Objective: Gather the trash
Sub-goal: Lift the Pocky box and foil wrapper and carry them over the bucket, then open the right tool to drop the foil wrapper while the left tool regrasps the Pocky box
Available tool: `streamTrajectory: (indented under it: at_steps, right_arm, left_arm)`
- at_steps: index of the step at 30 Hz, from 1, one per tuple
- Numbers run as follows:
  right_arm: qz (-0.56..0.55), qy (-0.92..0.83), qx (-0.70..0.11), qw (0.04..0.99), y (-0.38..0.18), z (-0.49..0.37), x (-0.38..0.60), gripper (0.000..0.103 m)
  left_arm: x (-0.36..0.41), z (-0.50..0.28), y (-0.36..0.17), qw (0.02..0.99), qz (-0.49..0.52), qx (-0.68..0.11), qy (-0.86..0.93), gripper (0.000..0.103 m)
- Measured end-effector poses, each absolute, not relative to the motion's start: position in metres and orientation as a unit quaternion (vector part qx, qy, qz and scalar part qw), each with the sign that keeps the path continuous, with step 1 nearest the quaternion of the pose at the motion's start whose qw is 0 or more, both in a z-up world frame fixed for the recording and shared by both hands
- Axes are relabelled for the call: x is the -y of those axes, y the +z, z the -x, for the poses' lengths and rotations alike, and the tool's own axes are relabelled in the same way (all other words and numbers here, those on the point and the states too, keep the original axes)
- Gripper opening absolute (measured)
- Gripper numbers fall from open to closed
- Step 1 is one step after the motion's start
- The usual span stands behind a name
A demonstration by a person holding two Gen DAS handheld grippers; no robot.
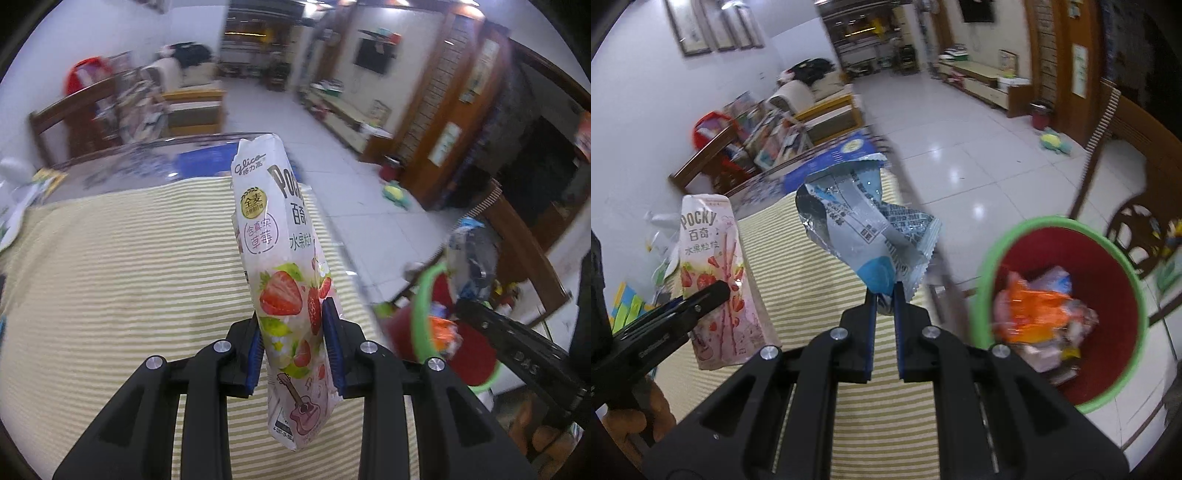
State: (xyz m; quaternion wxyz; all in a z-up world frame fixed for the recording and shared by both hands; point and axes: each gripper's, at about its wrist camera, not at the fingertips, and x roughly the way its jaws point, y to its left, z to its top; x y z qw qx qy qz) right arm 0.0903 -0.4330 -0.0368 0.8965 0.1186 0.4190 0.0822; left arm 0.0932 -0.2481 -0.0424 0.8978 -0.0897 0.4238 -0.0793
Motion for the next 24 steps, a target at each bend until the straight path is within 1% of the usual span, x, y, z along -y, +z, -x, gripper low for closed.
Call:
streamTrajectory:
  at_steps: [5,7,12,17,20,22,23,24]
  right_arm:
    - [-0.134,0.024,-0.424,0.895,-0.046,-0.085,0.499,0.009]
    - [-0.141,0.006,-0.428,0.893,-0.051,-0.083,0.521,0.009]
    - [-0.152,-0.027,-0.443,0.883,-0.062,-0.078,0.567,0.009]
    - [-0.158,-0.036,-0.458,0.874,-0.077,-0.08,0.589,0.01]
    - [-0.158,-0.031,-0.465,0.871,-0.084,-0.084,0.592,0.01]
    - [-0.159,-0.023,-0.47,0.868,-0.088,-0.086,0.589,0.011]
    - [-0.16,-0.015,-0.478,0.863,-0.092,-0.088,0.587,0.017]
    - [-0.16,-0.017,-0.48,0.862,-0.094,-0.089,0.586,0.026]
  left_arm:
    - [0.32,-0.11,-0.048,0.882,0.072,-0.436,-0.162,0.028]
    - [0.352,-0.117,-0.053,0.873,0.066,-0.443,-0.193,0.026]
    - [0.412,-0.127,-0.062,0.854,0.048,-0.457,-0.244,0.026]
    - [0.446,-0.134,-0.072,0.848,0.029,-0.465,-0.252,0.026]
    - [0.442,-0.141,-0.07,0.853,0.035,-0.462,-0.24,0.026]
    - [0.428,-0.145,-0.066,0.863,0.04,-0.452,-0.222,0.033]
    - [0.423,-0.146,-0.064,0.866,0.041,-0.45,-0.214,0.039]
    - [0.415,-0.147,-0.063,0.871,0.039,-0.446,-0.201,0.061]
